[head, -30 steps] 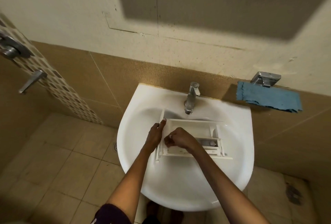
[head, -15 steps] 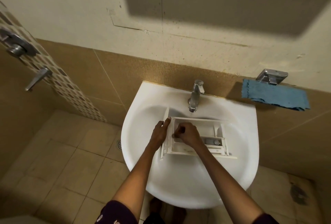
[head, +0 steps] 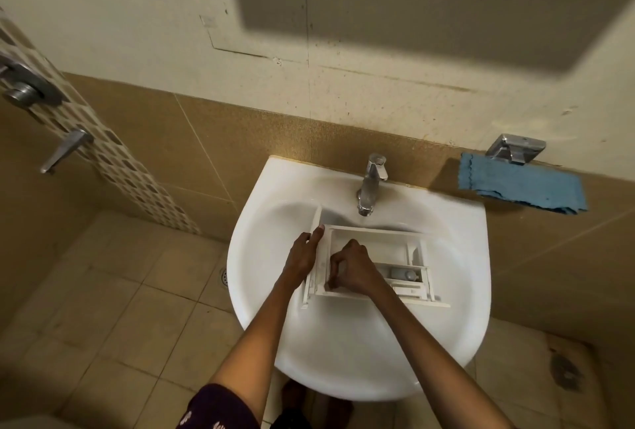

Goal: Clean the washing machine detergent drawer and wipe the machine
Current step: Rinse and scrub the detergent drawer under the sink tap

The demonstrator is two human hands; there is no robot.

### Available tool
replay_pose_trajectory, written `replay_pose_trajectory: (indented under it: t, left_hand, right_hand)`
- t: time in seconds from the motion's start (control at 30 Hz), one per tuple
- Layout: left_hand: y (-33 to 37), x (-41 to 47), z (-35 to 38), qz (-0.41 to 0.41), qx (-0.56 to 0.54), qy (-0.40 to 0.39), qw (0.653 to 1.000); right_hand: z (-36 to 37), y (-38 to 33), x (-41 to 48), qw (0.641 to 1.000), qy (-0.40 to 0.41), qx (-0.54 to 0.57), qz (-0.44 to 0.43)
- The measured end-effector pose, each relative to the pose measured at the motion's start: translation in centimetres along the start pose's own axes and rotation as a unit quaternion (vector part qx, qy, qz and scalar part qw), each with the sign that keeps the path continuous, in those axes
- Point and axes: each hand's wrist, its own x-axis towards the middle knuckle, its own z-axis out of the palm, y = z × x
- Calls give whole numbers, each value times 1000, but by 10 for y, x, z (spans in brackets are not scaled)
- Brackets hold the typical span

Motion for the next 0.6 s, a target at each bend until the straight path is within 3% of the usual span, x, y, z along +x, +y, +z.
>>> replay_pose_trajectory:
  t: [0.07,0.17,0.27,0.3,0.37,0.4,0.43,0.5,0.53,0.6]
  left_hand:
    - [0,-4,6,8,11,-9,1000]
    - [1,-7,11,13,30,-14,999]
    - [3,-6,9,10,36,-16,999]
    - [2,-6,9,9,36,-17,999]
    - [2,-9,10,14,30,-17,999]
    - [2,-11,10,17,27,-15,999]
    - [2,-12,8,18,23,-13,999]
    - [0,-12,4,24,6,-5,1000]
    - [0,-13,1,26,-10,0,1000]
    - [1,-14,-6,19,-51,13,998]
  right_hand:
    - [-4,2,-3,997,-53,-50,-15]
    - [-3,12,0,998,-60,32,3]
    - [2,22,-3,981,88,167,50]
    - [1,24,-3,962,147,214,84]
    - [-4,24,-1,919,185,325,127]
    - [-7,24,2,884,179,414,128]
    - [-11,23,5,820,162,532,135]
    - [-26,18,8,661,131,723,149]
    - [-33,16,9,598,122,778,150]
    - [-46,11,11,509,113,842,138]
